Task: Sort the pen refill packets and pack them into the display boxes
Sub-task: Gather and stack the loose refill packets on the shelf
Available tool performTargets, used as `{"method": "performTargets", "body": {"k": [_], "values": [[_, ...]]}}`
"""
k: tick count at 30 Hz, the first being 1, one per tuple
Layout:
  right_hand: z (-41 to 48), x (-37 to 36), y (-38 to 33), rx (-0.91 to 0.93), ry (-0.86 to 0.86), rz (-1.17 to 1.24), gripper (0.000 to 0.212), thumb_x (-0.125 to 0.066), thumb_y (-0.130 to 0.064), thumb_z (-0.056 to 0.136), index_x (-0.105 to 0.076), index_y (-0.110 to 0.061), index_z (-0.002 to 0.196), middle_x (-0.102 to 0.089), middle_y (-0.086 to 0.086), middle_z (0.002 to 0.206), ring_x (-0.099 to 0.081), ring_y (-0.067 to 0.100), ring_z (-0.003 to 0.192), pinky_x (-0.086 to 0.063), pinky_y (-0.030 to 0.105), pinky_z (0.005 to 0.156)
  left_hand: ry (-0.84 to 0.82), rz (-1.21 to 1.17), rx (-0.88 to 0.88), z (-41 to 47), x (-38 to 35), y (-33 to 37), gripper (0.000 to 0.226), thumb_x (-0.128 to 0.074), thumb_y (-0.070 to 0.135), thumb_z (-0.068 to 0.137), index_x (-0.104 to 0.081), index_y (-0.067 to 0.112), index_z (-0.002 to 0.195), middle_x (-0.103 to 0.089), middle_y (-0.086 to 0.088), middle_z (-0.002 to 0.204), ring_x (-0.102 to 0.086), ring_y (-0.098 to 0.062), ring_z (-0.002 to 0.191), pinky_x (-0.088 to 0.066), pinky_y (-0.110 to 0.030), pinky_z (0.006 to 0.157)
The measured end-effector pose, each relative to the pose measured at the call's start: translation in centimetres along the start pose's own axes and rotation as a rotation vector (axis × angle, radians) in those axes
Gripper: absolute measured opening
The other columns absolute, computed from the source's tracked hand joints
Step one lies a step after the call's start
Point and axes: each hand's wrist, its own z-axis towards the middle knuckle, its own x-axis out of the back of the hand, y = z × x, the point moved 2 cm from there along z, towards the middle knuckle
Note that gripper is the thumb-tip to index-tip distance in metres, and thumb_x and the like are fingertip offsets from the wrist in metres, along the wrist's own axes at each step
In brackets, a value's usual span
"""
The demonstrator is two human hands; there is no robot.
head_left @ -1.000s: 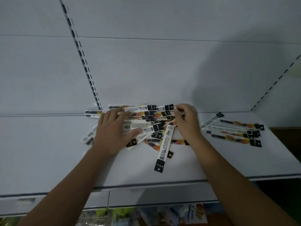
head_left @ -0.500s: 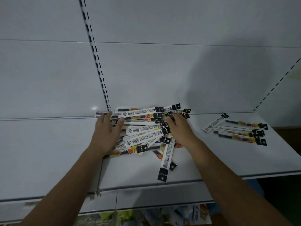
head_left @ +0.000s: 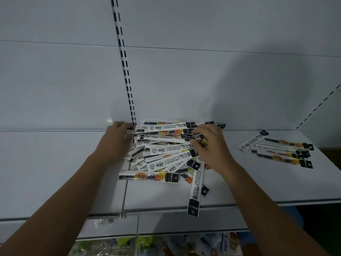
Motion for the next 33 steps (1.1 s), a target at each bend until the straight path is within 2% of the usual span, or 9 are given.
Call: {"method": "performTargets", "body": {"k": [4,8,12,15,18,20,26,29,33], "values": [[-2.3,1.3,-0.8,0.118,-0.383,0.114,0.039,-0.070,-0.002,0.082,-0.077,-0.034,0.101,-0.063,-0.020,0.111,-0.051,0.006,0.115,-0.044,0.027,0.093,0.062,0.087,-0.029,0.6,-0.1,-0.3,0.037,-0.066,0.027,0.096,-0.067,0.028,0.134,-0.058,-0.005,0.129,-0.050,-0.035,0.119,-0.046,-0.048,0.101],[-3.5,2.0,0.8,0.046,-0.675,-0.004,0.031,-0.083,-0.033,0.080,-0.077,-0.047,0.107,-0.057,-0.026,0.115,-0.046,0.003,0.116,-0.042,0.033,0.098,0.088,0.053,0.006,0.8,0.2,-0.4,0.027,-0.071,0.026,0.090,-0.071,0.031,0.116,-0.059,-0.002,0.121,-0.050,-0.032,0.115,-0.044,-0.043,0.097],[-2.9,1.8,1.0,0.042,-0.548,-0.030,0.023,-0.080,-0.057,0.080,-0.078,-0.046,0.099,-0.059,-0.021,0.104,-0.046,0.003,0.106,-0.040,0.035,0.091,0.062,0.022,-0.032,0.3,0.8,0.2,0.018,-0.069,0.022,0.089,-0.071,0.028,0.105,-0.065,0.002,0.107,-0.054,-0.027,0.105,-0.043,-0.037,0.087],[-2.2,1.9,1.3,0.049,-0.453,-0.071,0.012,-0.079,-0.046,0.086,-0.077,-0.035,0.091,-0.060,-0.017,0.098,-0.047,0.000,0.102,-0.038,0.033,0.088,-0.004,0.039,-0.032,0.4,1.7,-0.3,0.019,-0.062,0.031,0.088,-0.071,0.033,0.105,-0.069,0.006,0.097,-0.061,-0.025,0.099,-0.050,-0.038,0.083],[-1.4,3.4,0.5,0.001,-0.384,0.020,0.002,-0.075,-0.035,0.092,-0.073,-0.035,0.092,-0.064,-0.012,0.096,-0.056,0.000,0.095,-0.039,0.011,0.079,-0.016,0.021,-0.061,0.2,2.5,-0.6,0.021,-0.065,0.026,0.095,-0.074,0.027,0.114,-0.063,0.005,0.094,-0.063,-0.025,0.098,-0.048,-0.036,0.082],[-0.3,4.1,-0.3,-0.006,-0.273,0.081,0.004,-0.072,-0.027,0.096,-0.073,-0.031,0.096,-0.066,-0.014,0.092,-0.061,0.000,0.090,-0.042,0.007,0.075,-0.017,0.010,-0.095,0.2,2.8,-0.5,0.022,-0.067,0.018,0.097,-0.076,0.022,0.117,-0.059,0.005,0.091,-0.063,-0.026,0.097,-0.044,-0.034,0.080],[3.8,-1.1,-2.1,0.062,-0.200,-0.082,0.022,-0.067,-0.027,0.098,-0.075,-0.032,0.118,-0.063,-0.009,0.103,-0.055,0.017,0.105,-0.045,0.037,0.093,-0.018,-0.162,0.030,0.6,3.1,-0.1,0.022,-0.071,0.020,0.097,-0.078,0.019,0.118,-0.074,0.005,0.104,-0.069,-0.016,0.097,-0.048,-0.029,0.086],[3.6,-4.1,-3.1,0.075,-0.294,-0.074,0.029,-0.066,-0.027,0.099,-0.072,-0.034,0.127,-0.062,-0.010,0.119,-0.050,0.017,0.114,-0.044,0.040,0.100,0.012,-0.167,0.055,0.5,3.6,-0.4,0.018,-0.069,0.012,0.098,-0.081,0.015,0.111,-0.075,0.000,0.095,-0.066,-0.019,0.088,-0.043,-0.029,0.080],[3.1,-4.8,-2.1,0.047,-0.240,-0.049,0.029,-0.065,-0.028,0.100,-0.072,-0.033,0.128,-0.063,-0.011,0.123,-0.047,0.018,0.113,-0.045,0.040,0.098,0.115,-0.163,0.155,0.2,6.9,-2.9,0.020,-0.071,0.007,0.094,-0.081,0.012,0.110,-0.075,-0.011,0.088,-0.069,-0.030,0.084,-0.041,-0.030,0.076]]}}
